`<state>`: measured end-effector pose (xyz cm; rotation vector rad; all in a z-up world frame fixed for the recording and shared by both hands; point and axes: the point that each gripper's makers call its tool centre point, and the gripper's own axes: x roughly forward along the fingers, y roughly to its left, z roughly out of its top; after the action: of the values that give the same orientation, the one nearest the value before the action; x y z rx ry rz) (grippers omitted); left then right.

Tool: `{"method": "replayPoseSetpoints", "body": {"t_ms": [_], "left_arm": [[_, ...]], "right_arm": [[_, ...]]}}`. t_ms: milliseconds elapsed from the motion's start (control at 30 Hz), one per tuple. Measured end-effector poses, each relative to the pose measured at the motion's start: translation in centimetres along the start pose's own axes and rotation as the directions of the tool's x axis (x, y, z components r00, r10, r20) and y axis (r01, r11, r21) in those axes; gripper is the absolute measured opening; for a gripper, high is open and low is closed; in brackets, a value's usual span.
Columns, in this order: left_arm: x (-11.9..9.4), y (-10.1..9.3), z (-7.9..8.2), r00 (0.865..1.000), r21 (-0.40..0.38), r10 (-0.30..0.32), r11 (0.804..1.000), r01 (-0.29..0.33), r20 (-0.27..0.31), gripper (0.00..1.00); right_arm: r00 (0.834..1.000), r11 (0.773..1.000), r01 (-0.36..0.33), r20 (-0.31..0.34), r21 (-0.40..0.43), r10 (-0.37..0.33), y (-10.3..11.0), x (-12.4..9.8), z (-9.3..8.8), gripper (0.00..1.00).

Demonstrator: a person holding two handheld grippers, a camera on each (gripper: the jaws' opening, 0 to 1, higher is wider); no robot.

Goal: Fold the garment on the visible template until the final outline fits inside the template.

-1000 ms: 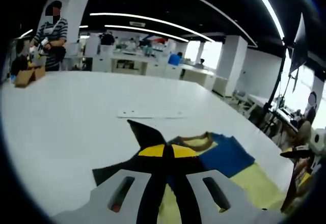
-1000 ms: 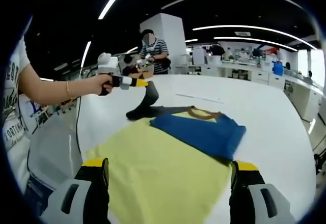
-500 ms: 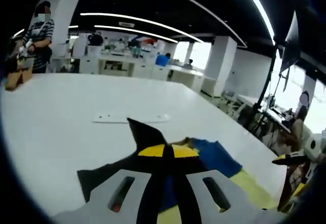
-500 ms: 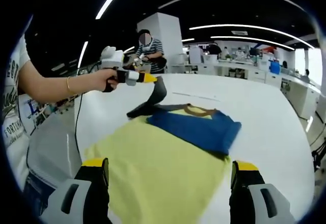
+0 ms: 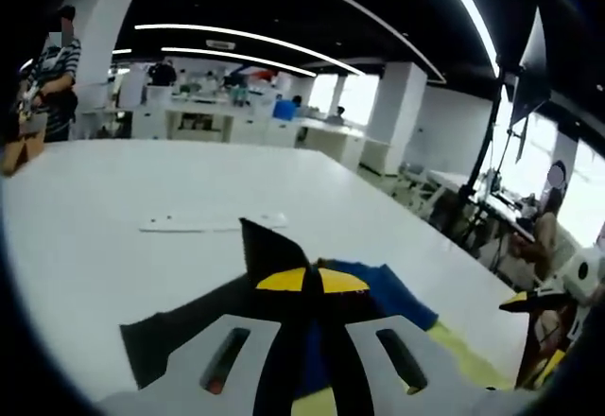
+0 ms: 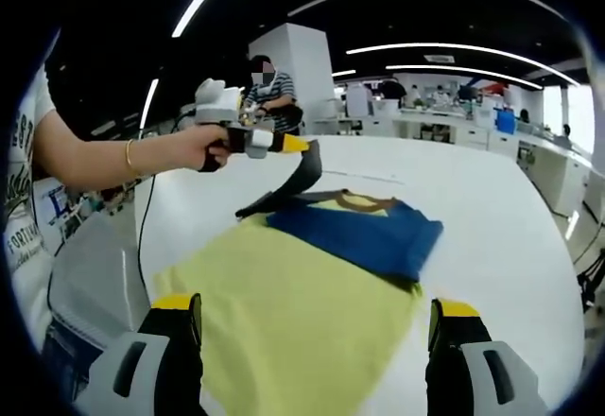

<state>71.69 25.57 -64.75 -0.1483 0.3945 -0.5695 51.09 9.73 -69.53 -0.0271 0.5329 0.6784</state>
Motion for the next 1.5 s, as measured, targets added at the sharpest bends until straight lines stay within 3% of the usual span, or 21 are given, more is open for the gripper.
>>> {"method": "replayPoseSetpoints", "body": {"t_ms": [433,800,1233,1500], "left_arm": [[2.2,-4.3,-0.1,0.993,0.010,-0.119,0.993,0.119,0.010,0.01],[3.7,-7.5,-1.2,0.976,0.014,-0.217,0.976,0.218,-0.011,0.01],[5.0,-10.4,-4.1,0.951,0.006,-0.297,0.954,0.299,-0.080,0.01],[5.5,-13.3,-5.6,0.921,-0.002,-0.374,0.927,0.376,-0.107,0.01]], "right_arm": [[1.000,1.000,0.021,-0.011,0.010,-0.021,-0.5,-0.6,-0.5,0.99],[0.999,0.999,0.040,-0.018,0.023,-0.040,-1.0,-1.0,-1.0,0.99],[0.999,0.998,0.047,-0.024,0.038,-0.047,-1.2,-1.1,-1.5,0.99],[0.998,0.998,0.050,-0.028,0.040,-0.049,-1.4,-1.1,-1.7,0.99]]}}
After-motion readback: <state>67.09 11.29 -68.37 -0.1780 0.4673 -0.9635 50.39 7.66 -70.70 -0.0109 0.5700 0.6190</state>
